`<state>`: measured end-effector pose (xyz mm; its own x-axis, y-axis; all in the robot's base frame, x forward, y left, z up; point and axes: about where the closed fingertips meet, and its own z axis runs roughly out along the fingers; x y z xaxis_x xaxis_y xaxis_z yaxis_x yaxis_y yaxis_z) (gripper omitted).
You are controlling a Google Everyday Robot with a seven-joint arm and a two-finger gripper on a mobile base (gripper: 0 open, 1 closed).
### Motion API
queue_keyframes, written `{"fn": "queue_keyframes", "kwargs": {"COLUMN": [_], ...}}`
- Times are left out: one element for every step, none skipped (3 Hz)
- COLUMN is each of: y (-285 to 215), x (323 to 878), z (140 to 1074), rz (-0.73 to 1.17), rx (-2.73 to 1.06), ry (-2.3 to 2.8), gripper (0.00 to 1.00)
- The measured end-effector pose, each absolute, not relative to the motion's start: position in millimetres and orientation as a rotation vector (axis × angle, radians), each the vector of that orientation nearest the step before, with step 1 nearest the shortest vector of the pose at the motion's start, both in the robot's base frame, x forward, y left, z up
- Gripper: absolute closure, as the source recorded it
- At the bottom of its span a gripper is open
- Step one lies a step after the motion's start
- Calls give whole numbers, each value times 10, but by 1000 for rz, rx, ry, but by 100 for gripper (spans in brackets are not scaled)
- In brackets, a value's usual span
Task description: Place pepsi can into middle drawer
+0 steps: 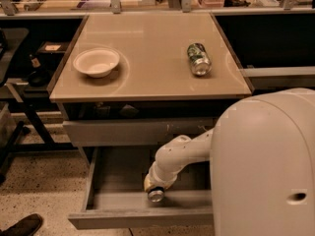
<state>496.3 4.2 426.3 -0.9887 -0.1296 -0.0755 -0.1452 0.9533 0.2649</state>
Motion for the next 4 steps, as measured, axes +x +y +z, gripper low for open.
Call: {"fn": "queue_keyframes", "kwargs": {"y": [105,162,196,187], "x": [5008,5027,5008,5021], "z": [4149,4007,3837,3757], "rz": [415,425,458,501], "rx": [-212,-213,-212,-210], "ry": [3040,3041,3047,3031], "gripper": [100,100,100,100]}}
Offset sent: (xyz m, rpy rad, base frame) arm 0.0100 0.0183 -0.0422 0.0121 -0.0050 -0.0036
